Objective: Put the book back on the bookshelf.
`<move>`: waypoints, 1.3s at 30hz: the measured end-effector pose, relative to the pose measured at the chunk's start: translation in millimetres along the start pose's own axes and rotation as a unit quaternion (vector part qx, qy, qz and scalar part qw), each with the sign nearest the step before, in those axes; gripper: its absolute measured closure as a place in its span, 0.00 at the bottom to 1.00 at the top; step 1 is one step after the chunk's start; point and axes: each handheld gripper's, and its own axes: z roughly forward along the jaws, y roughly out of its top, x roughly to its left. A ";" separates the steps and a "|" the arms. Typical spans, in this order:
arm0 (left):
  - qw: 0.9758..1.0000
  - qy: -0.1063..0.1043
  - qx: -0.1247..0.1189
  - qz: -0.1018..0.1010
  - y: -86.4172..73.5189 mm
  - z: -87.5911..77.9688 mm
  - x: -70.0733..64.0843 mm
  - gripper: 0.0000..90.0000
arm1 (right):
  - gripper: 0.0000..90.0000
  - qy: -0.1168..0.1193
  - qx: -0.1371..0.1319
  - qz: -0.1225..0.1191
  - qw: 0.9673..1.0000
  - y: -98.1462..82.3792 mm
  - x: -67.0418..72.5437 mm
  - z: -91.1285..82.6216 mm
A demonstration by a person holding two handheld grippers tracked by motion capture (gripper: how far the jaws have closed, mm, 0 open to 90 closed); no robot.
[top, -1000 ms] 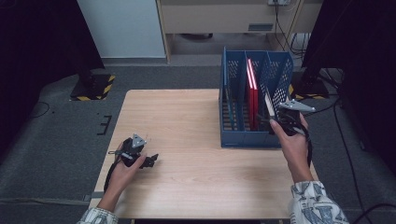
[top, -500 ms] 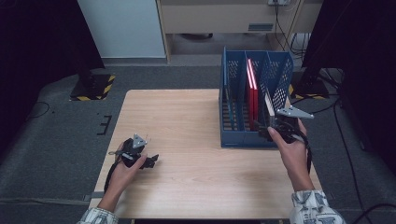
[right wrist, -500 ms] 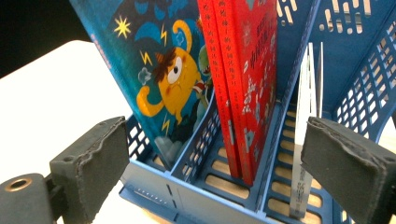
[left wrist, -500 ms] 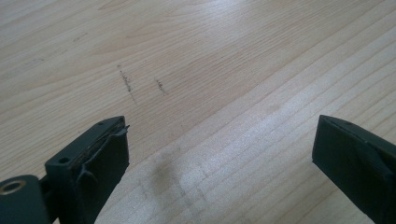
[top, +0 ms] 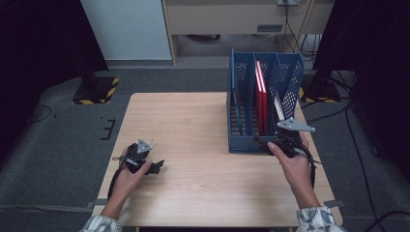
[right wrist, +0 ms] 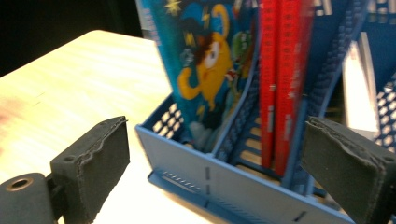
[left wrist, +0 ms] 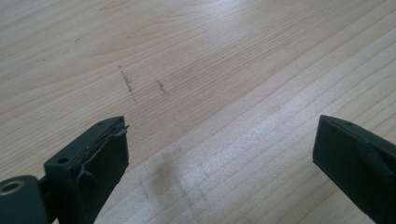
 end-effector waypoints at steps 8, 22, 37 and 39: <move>1.000 0.000 0.000 0.000 -0.3 -0.4 0.5 0.03 | 0.09 0.026 0.010 -0.014 1.000 -7.2 21.2 3.1; 1.000 0.000 -0.003 -0.002 -0.2 -1.1 1.1 0.03 | 0.09 0.056 0.034 -0.035 0.997 -24.7 48.7 12.1; 1.000 -0.002 -0.002 0.000 0.0 -1.1 0.8 0.03 | 0.08 0.085 0.070 -0.050 0.993 -47.6 75.2 29.1; 1.000 -0.002 -0.002 0.000 0.0 -1.2 0.8 0.03 | 0.08 0.085 0.072 -0.049 0.993 -49.4 76.7 30.1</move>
